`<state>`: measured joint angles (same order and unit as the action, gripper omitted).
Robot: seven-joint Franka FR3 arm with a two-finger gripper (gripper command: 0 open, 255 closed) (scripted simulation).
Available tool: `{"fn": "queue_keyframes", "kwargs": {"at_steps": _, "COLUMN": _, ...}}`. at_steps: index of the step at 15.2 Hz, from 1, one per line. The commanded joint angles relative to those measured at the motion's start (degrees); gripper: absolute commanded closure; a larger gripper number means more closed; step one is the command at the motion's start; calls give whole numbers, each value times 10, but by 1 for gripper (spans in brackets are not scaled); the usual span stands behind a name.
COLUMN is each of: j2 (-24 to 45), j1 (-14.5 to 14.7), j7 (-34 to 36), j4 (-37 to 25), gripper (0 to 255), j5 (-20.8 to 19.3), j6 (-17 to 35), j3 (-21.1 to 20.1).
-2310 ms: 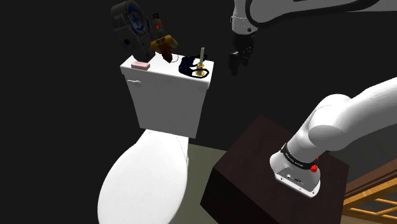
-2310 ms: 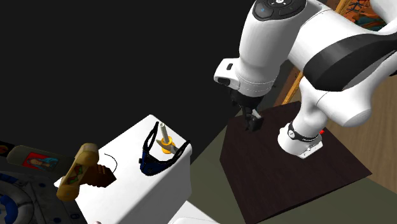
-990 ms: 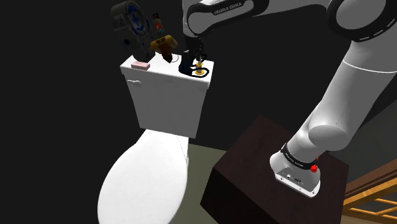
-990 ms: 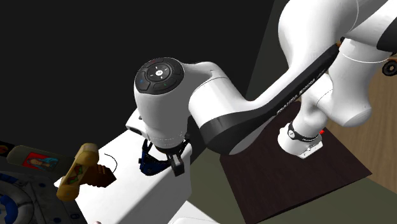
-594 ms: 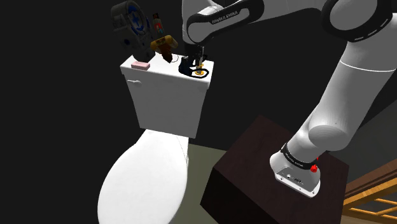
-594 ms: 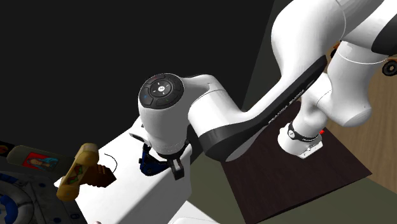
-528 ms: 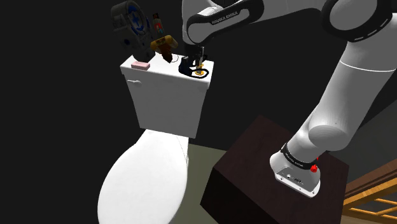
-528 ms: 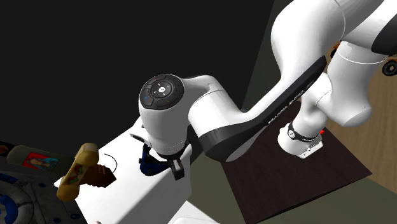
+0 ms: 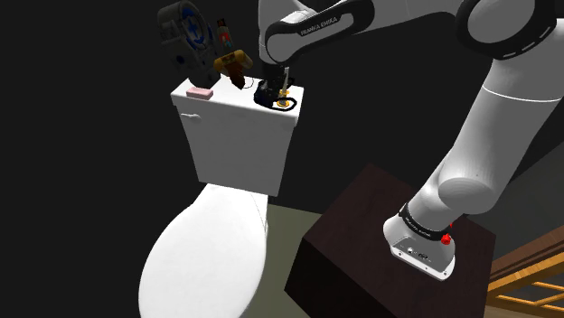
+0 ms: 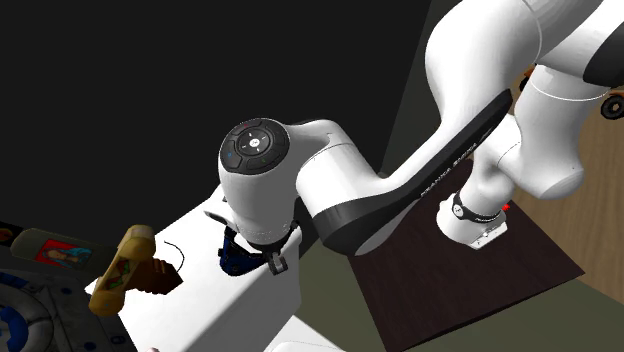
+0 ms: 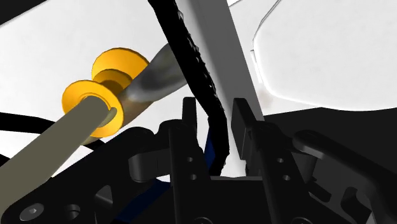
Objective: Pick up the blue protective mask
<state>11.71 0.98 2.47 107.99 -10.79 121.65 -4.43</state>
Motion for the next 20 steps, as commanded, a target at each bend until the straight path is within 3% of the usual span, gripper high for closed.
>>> {"fn": "queue_keyframes", "kwargs": {"at_steps": 1, "j2": 0, "j1": 0, "j7": 0, "j4": 0, "gripper": 255, "j5": 0, "j6": 0, "j3": 0}}
{"fn": "queue_keyframes", "kwargs": {"at_steps": 20, "j2": -31, "j1": 0, "j7": -19, "j4": -77, "gripper": 255, "j5": 12, "j6": -106, "j3": -2}}
